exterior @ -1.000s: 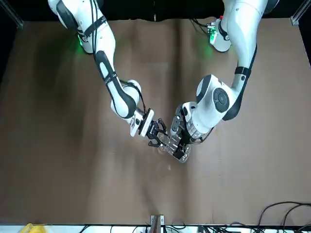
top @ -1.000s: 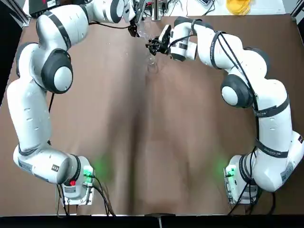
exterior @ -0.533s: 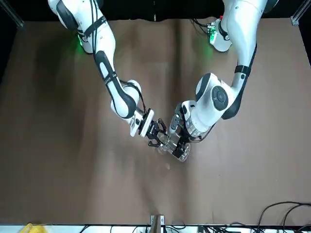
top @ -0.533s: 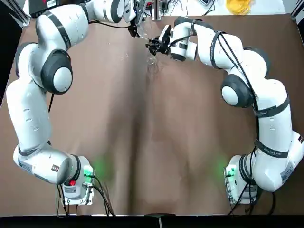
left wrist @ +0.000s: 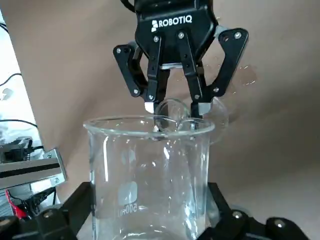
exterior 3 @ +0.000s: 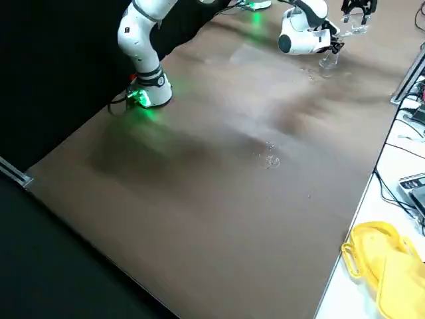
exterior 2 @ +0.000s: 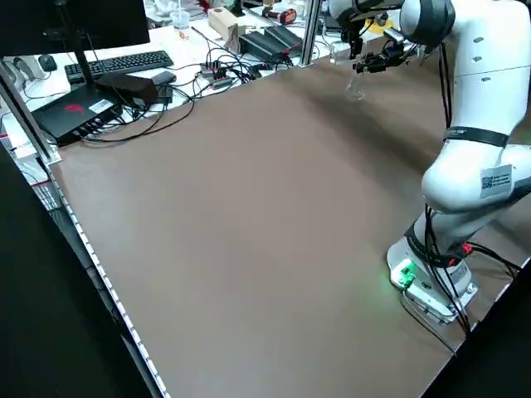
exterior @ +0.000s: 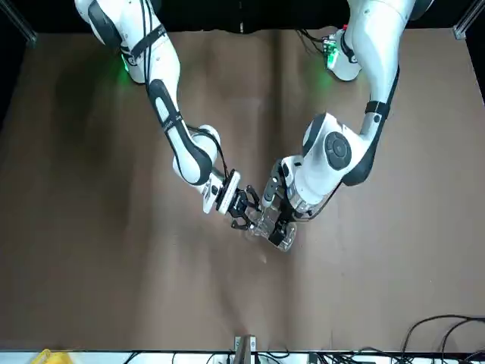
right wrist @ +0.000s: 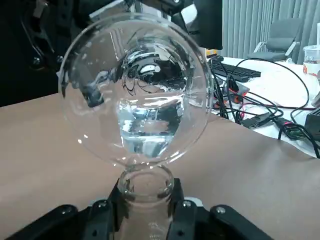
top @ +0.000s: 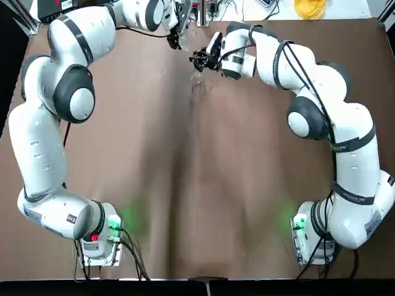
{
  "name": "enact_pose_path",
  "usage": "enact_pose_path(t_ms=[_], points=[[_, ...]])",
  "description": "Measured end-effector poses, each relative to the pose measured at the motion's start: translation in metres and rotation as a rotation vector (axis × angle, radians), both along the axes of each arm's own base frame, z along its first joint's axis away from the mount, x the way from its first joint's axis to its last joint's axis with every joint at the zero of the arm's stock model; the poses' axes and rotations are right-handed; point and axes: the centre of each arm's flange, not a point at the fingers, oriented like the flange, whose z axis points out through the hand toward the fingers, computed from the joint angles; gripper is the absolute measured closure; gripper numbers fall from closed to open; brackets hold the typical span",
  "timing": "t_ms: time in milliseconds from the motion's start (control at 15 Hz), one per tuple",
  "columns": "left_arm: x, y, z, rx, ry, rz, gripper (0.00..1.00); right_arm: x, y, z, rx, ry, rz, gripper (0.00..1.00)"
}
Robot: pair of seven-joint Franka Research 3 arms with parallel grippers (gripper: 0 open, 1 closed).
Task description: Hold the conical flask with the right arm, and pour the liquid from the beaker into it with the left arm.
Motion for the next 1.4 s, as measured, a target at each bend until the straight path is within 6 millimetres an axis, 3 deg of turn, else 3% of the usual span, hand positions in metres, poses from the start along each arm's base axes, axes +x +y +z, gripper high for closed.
enact_pose_path(t_ms=[1400], points=[[-0.0025, -0.0038, 0.0022, 0.039, -0.017, 0.029, 0.04, -0.0009, 0.0006, -0.0014, 0.003, 0.005, -0.004, 0.61]])
